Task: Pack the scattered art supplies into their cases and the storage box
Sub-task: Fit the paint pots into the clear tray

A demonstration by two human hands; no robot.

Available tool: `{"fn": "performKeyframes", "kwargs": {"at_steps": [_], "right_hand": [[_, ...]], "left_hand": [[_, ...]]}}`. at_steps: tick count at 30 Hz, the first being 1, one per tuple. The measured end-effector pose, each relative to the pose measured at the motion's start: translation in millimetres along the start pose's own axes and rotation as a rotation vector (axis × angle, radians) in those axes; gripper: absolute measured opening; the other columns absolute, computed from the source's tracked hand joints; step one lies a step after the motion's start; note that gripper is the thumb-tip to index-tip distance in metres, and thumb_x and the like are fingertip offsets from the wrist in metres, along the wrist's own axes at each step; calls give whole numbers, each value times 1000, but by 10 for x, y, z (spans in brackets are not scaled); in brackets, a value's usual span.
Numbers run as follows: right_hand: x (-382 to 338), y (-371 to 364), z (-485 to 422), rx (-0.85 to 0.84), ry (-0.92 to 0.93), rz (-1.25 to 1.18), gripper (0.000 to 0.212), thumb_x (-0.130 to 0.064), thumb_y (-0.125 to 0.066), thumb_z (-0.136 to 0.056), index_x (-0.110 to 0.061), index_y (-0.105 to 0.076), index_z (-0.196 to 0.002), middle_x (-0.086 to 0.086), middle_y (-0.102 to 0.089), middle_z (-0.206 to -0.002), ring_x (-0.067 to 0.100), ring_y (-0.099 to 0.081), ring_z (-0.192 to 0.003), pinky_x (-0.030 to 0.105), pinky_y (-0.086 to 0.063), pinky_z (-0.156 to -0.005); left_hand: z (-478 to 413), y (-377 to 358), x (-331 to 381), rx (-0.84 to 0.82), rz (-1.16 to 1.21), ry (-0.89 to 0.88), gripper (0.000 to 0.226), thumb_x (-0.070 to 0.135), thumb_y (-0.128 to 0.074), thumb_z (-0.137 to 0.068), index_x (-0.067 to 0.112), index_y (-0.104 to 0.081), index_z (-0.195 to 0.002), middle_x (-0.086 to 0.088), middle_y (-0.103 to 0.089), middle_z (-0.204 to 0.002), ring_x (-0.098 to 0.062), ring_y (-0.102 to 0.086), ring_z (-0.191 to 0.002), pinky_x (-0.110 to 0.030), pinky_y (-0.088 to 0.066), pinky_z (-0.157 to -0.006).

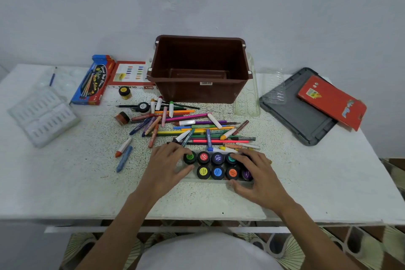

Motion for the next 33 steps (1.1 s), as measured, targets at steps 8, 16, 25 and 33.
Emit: {"fn": "performKeyframes", "kwargs": {"at_steps": [8,16,25,33], "right_hand": [[6,-4,4,-2,-10,-15,63,-63,-61,-83,-33,-51,-137,-11,-44,-142,12,-38,-127,33,-35,-105],[-10,6,-2,6,-1,-15,62,-60,-62,-83,-34,-50,-137,-12,-43,-142,10,-37,-127,34,-36,-104],[0,-8,0,-1,-8,-12,63,-61,-62,-83,-33,-50,-138,-11,-43,-142,13,-38,-128,32,-35,-104],[-20,11,1,23,-6,-26,62,-60,-62,-83,-29,-54,-136,-9,-46,-140,12,-40,-126,28,-33,-103]], "left_hand": [[-170,295,-129,225,-41,50,31,44,-47,-96,21,-67,-99,7,-65,-95,-14,-59,-93,-27,-29,-88],[-564,481,-644,288,-194,320,22,26,-55,-93,14,-65,-109,-10,-60,-110,-29,-54,-103,-39,-35,-87],[-938,519,-1165,-37,-438,549,39,21,-55,-93,21,-57,-132,-14,-56,-134,-39,-51,-121,-52,-35,-100],[-889,753,-924,230,-240,429,27,18,-59,-92,17,-65,-118,-16,-61,-115,-38,-59,-100,-48,-50,-81]]}}
Point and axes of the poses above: each hand's wrist, its own z-axis away from the middle knuckle, its own y-axis out of the back of the hand, x = y × z, the point moved 9 cm from there along -z, towards the middle knuckle
